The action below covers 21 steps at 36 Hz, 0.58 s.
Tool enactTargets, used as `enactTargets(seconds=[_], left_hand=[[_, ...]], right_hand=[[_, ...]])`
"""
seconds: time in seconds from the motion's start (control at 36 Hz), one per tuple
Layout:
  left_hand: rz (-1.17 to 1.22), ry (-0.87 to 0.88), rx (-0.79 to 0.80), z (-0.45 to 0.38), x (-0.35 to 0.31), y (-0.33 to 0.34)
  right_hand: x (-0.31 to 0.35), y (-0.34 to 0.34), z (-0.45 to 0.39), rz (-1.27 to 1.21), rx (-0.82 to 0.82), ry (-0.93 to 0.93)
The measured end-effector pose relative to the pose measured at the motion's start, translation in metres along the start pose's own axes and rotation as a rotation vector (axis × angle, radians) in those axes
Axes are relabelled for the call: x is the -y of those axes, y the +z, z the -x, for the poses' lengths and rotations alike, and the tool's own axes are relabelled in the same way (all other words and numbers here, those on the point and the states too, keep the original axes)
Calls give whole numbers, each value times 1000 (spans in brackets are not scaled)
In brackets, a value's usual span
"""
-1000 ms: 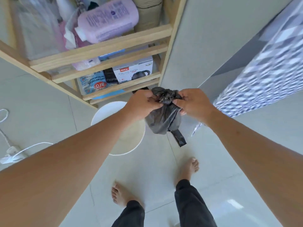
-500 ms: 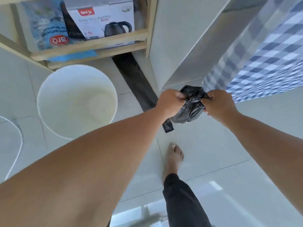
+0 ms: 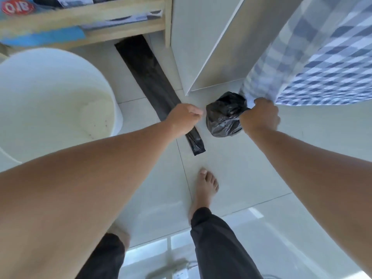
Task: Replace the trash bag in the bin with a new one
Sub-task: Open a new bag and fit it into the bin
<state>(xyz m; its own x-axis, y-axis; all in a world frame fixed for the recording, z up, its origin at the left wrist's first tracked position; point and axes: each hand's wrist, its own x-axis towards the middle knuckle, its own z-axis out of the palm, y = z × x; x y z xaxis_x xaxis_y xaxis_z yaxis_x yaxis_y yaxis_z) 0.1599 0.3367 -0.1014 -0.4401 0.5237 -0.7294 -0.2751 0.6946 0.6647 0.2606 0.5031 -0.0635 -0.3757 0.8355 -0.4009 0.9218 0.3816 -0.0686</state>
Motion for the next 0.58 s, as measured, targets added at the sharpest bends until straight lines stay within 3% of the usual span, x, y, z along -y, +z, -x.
enactTargets(seconds=[0.11,0.22,0.33,0.58], left_hand=[[11,-146,-120,17,15,-43],[15,-235,-205,24,31,-69],[75,-277,-241,12,52,-71],[335,-468,-406,-63,96,-23]], right_hand=[[22,-6,33,21,-114,-387],[49,9,50,-19,52,-619],[69,44,40,-41,295,-495],[75,150,-23,36,475,-264]])
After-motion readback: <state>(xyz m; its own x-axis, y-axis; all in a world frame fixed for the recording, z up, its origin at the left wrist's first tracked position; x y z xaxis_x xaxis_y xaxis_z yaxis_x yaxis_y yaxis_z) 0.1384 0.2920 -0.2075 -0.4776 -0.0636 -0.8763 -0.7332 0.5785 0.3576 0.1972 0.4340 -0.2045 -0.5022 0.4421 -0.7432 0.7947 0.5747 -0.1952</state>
